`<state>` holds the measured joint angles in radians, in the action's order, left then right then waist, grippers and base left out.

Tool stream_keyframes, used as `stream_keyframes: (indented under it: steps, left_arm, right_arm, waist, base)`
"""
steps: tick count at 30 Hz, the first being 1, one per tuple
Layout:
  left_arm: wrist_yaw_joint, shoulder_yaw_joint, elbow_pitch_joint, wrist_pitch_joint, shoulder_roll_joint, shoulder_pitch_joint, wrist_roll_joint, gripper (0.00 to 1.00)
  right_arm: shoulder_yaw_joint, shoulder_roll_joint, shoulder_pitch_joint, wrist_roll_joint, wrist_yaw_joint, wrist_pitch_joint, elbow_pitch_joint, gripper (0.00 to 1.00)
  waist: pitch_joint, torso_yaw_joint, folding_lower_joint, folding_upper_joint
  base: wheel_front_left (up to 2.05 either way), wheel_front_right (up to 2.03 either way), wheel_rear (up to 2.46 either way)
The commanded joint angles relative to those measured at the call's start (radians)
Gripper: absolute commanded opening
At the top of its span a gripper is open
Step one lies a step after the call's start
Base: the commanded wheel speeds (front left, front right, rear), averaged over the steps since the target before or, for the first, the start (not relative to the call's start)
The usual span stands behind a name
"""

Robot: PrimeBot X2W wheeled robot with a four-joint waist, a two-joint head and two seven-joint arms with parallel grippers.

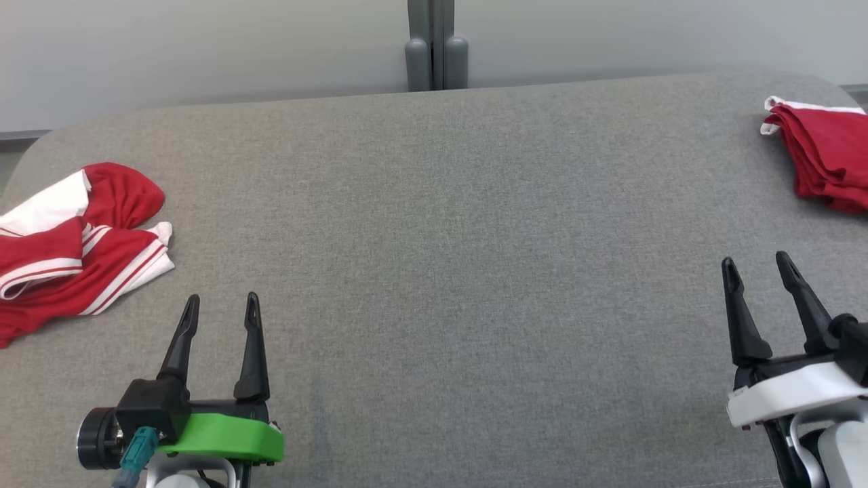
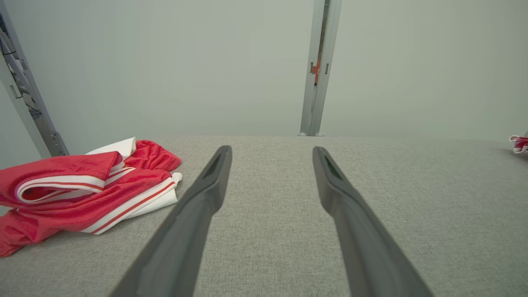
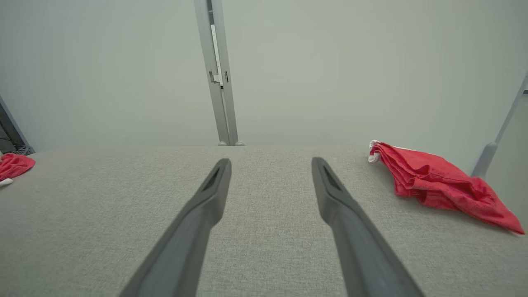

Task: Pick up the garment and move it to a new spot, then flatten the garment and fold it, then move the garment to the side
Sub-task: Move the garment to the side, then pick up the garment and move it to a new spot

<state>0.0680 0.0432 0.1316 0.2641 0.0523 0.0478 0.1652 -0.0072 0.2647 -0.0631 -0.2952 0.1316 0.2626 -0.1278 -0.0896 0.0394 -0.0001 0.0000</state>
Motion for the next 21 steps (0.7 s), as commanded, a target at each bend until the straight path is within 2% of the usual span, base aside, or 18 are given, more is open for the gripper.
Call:
stream_keyframes:
  steps: [1, 7, 21]
  left_arm:
    - [0.005, -0.004, 0.003, 0.0, 0.001, -0.016, 0.001, 1.0]
    - [0.013, -0.015, 0.016, 0.0, 0.001, -0.028, -0.002, 1.0]
    - [0.025, -0.03, 0.027, 0.0, 0.0, -0.043, -0.015, 1.0]
  right_arm:
    - [-0.01, -0.01, 0.024, 0.009, -0.002, 0.003, 0.012, 1.0]
    - [-0.033, -0.046, 0.081, 0.022, -0.002, 0.003, 0.035, 1.0]
    - [-0.031, -0.068, 0.102, 0.029, -0.002, 0.002, 0.03, 1.0]
  waist:
    - [0.017, 0.008, 0.0001, 0.0]
    - [0.038, 0.013, 0.0001, 0.0]
    - [0.055, 0.015, 0.0001, 0.0]
  base:
    - [0.0, 0.0, 0.0]
    - [0.0, 0.0, 0.0]
    - [0.0, 0.0, 0.0]
